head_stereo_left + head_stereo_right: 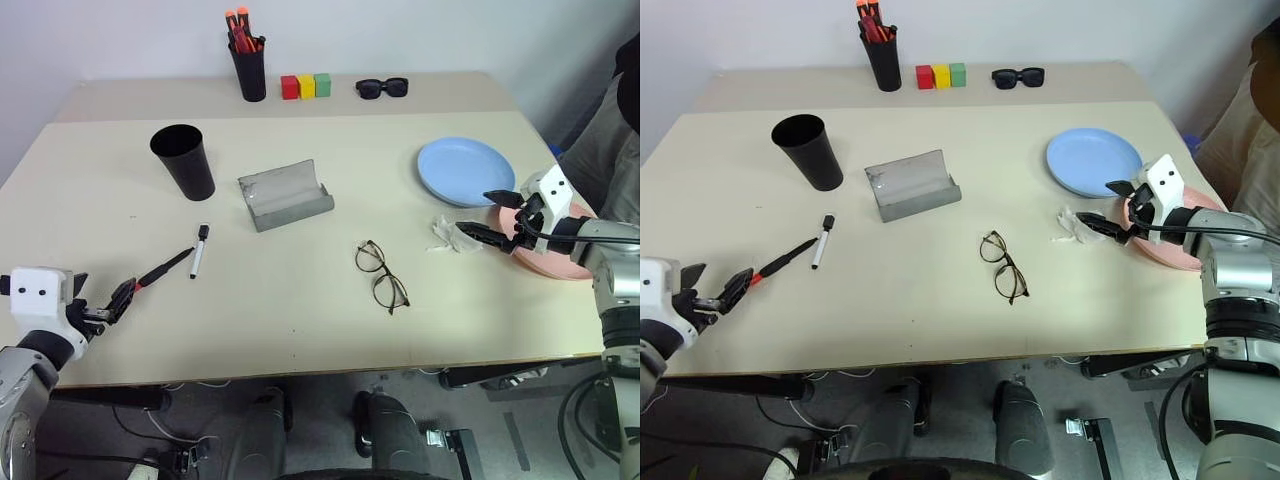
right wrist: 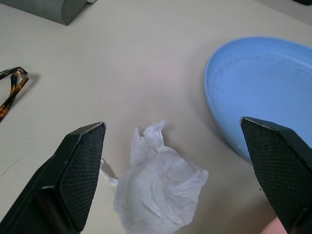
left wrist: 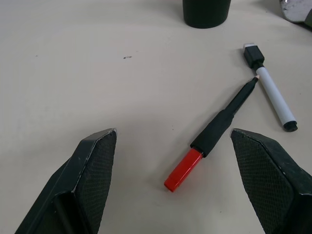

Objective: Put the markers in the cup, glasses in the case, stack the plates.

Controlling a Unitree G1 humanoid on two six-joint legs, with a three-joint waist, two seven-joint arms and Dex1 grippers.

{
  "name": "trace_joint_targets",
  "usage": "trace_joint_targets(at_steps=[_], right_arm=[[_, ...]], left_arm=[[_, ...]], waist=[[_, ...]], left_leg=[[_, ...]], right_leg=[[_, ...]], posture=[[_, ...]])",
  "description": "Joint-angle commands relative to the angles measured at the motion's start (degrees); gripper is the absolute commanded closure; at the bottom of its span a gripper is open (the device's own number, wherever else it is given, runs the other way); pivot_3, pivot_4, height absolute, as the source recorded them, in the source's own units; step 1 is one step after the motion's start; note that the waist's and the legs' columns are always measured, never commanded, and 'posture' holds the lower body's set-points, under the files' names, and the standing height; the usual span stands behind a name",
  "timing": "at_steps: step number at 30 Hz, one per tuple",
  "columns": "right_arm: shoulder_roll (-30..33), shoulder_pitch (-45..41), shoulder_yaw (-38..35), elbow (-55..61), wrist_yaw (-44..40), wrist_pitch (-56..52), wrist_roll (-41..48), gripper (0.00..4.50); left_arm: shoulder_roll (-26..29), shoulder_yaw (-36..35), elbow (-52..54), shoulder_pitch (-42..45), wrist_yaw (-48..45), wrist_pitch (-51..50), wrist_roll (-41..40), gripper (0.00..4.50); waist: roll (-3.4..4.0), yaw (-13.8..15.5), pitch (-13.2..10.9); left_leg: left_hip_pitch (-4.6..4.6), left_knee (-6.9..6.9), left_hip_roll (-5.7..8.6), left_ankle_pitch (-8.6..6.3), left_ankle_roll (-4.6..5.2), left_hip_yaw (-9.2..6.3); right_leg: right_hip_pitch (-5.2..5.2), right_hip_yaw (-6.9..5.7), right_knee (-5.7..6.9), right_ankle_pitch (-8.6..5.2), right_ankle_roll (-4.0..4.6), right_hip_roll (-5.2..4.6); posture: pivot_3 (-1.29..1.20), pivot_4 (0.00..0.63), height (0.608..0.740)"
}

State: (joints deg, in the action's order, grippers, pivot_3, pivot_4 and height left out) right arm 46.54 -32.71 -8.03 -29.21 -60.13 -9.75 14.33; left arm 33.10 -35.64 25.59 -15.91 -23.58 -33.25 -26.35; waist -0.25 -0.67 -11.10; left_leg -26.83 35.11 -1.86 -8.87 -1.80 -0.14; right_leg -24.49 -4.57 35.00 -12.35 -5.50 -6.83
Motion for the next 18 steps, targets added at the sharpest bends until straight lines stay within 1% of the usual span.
trace_joint_targets(at_steps=[1,8,18], right_arm=[[0.0,-1.7,-0.5,1.6,0.1,0.6,0.3,0.0],[-1.1,-3.7,0.6,1.0,-0.2,0.9,-0.2,0.0],[-3.8,-2.9,2.1,8.4,0.5,-1.0,0.3,0.0]], left_arm=[[0.5,-1.7,3.3,0.0,0.7,-0.5,-0.5,0.68],[-0.2,-0.5,6.8,1.7,3.3,-3.4,-1.4,0.68],[-1.0,3.6,10.2,5.5,5.6,-8.7,-3.0,0.68]], waist=[[0.0,0.0,0.0],[0.0,0.1,0.0],[0.0,0.1,0.0]], left_leg=[[0.0,0.0,0.0,0.0,0.0,0.0],[-0.01,0.0,0.0,0.0,0.0,0.0],[0.01,0.01,0.0,0.01,0.02,0.01]], right_leg=[[0.0,0.0,0.0,0.0,0.0,0.0],[0.04,0.0,0.0,0.0,0.0,0.0],[0.06,0.0,0.07,0.01,0.0,0.01]], posture=[[0.0,0.15,0.74],[0.0,0.15,0.74],[0.0,0.15,0.74]])
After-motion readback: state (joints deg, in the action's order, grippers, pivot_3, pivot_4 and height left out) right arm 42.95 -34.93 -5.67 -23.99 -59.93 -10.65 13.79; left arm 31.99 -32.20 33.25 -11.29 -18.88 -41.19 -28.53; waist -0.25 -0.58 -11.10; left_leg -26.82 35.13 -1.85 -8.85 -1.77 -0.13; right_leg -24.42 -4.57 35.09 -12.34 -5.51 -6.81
